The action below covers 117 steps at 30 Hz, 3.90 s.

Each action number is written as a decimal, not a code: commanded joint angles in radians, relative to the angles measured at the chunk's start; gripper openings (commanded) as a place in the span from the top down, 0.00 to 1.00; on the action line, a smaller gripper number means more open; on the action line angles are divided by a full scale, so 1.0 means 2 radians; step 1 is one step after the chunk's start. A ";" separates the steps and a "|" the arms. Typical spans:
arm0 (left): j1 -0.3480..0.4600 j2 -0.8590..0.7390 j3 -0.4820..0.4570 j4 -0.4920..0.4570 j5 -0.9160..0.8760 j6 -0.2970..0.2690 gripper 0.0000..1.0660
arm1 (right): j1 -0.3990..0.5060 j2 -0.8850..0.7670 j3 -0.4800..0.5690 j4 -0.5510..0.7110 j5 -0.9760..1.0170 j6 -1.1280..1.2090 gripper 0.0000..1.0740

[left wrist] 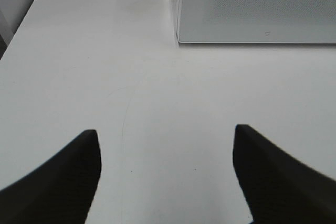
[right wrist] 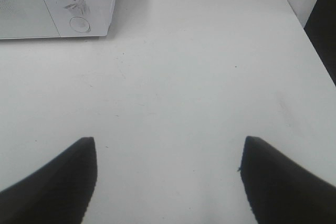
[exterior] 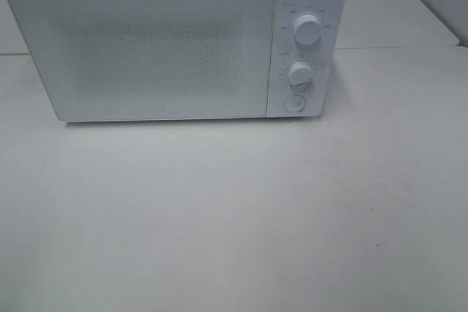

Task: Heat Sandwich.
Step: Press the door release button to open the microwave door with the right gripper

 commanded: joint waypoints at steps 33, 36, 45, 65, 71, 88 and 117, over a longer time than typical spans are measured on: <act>-0.001 -0.008 0.002 -0.001 -0.004 -0.002 0.38 | 0.001 0.415 -0.019 0.018 -0.483 -0.046 0.66; -0.001 -0.008 0.002 -0.001 -0.004 -0.002 0.38 | 0.001 0.428 -0.019 0.018 -0.490 -0.037 0.77; -0.001 -0.008 0.002 -0.001 -0.004 -0.002 0.38 | 0.069 0.487 -0.019 0.016 -0.572 -0.021 1.00; -0.001 -0.008 0.002 -0.001 -0.004 -0.002 0.38 | 0.247 0.705 -0.019 0.026 -0.734 0.016 1.00; -0.001 -0.008 0.002 -0.001 -0.004 -0.002 0.38 | 0.281 0.753 -0.019 0.079 -0.771 0.016 1.00; -0.001 -0.008 0.002 -0.001 -0.004 -0.002 0.38 | 0.347 0.891 -0.019 0.192 -0.927 0.066 1.00; -0.001 -0.008 0.002 -0.001 -0.004 -0.002 0.38 | 0.302 0.966 -0.064 0.191 -0.988 0.448 0.98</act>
